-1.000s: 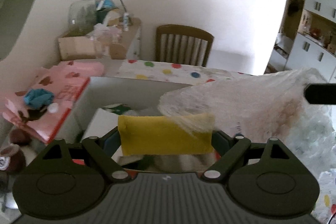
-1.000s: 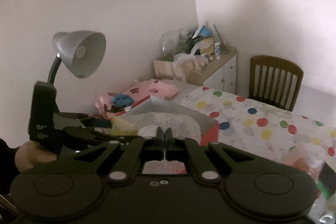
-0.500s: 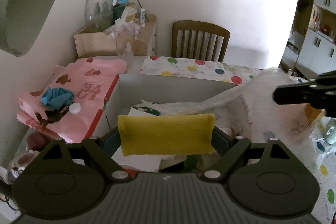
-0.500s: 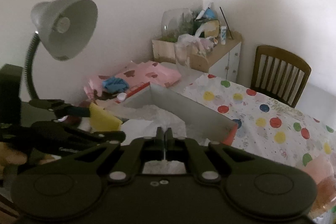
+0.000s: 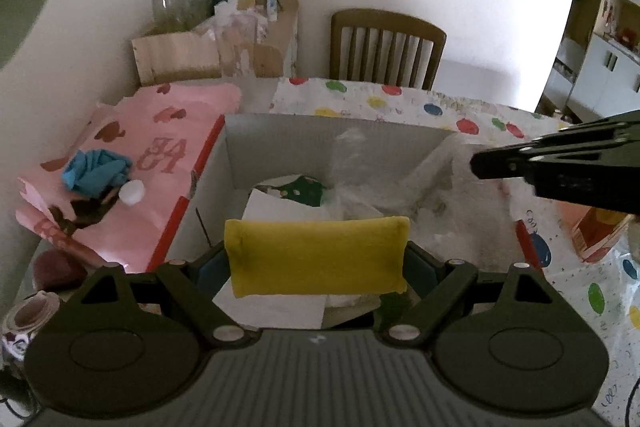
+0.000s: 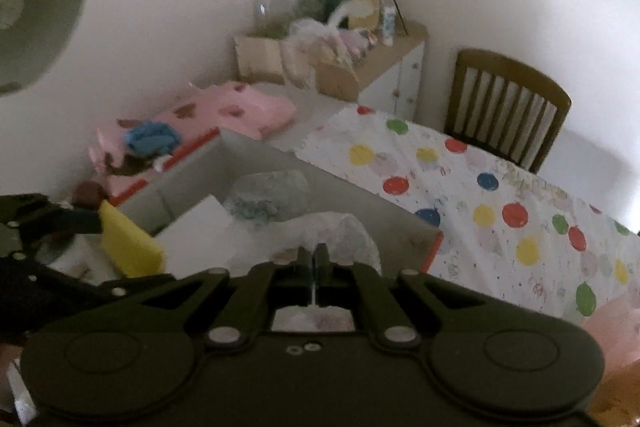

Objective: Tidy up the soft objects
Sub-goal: 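Carry the yellow cloth and bubble wrap with both grippers over the box, then lower the bubble wrap and yellow cloth into the box and open both grippers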

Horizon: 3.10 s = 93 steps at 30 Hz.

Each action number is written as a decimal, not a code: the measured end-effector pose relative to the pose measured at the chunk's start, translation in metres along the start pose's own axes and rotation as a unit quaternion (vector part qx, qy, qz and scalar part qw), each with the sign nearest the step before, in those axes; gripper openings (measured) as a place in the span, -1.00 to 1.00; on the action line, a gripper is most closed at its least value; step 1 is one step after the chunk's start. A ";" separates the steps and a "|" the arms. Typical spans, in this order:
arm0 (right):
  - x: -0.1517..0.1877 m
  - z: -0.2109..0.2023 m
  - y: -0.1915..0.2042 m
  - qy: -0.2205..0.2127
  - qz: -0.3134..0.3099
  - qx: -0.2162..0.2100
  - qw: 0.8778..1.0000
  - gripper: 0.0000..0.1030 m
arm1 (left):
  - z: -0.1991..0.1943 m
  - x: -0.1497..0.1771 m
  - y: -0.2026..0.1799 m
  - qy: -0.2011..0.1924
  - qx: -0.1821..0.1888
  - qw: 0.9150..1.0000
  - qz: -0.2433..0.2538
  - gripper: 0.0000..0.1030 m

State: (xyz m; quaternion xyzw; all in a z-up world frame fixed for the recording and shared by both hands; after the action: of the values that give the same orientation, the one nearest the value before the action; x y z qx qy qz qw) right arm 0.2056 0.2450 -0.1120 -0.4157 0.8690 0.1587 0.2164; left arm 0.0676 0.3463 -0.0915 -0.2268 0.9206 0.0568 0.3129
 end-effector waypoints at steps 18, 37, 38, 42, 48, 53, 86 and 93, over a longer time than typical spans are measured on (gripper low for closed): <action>0.017 0.058 -0.003 0.058 0.023 -0.009 0.998 -0.87 | 0.056 -0.012 -0.007 0.054 -0.003 0.998 0.028 0.74; 0.029 0.038 -0.002 0.067 0.038 -0.040 0.996 -0.40 | 0.084 -0.008 -0.005 0.089 -0.013 0.996 0.020 0.75; 0.030 0.036 -0.002 0.065 0.037 -0.042 0.996 -0.35 | 0.085 -0.008 -0.005 0.090 -0.014 0.996 0.020 0.75; 0.033 0.024 0.000 0.055 0.025 -0.040 0.997 0.04 | 0.083 -0.007 -0.004 0.088 -0.011 0.996 0.010 0.75; 0.037 0.010 -0.001 0.046 0.025 -0.044 0.998 0.23 | 0.077 -0.005 -0.003 0.081 -0.011 0.997 0.006 0.75; 0.041 -0.004 -0.001 0.032 0.026 -0.050 0.998 0.38 | 0.069 0.000 -0.005 0.075 -0.014 0.997 0.013 0.75; 0.097 -0.130 -0.041 -0.065 0.061 -0.092 0.992 0.99 | -0.033 0.013 -0.044 -0.028 0.020 0.999 0.007 0.93; 0.129 -0.163 -0.081 -0.071 0.080 -0.079 0.991 0.99 | -0.058 0.013 -0.089 -0.056 0.040 0.997 0.037 0.93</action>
State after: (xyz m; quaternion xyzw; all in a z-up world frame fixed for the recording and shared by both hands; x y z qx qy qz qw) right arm 0.1580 0.0374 -0.0457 -0.3486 0.8663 0.2732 0.2308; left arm 0.0669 0.2478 -0.0497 -0.1764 0.9108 0.0446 0.3705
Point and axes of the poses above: each gripper's, at about its wrist camera, not at the fingertips, and z roughly the way its jaws point, y to its left, x to its underside, the point moved 7 cm from there along z, roughly the way its jaws point, and after that the axes turned 9 degrees about y, right-handed, at the moved point
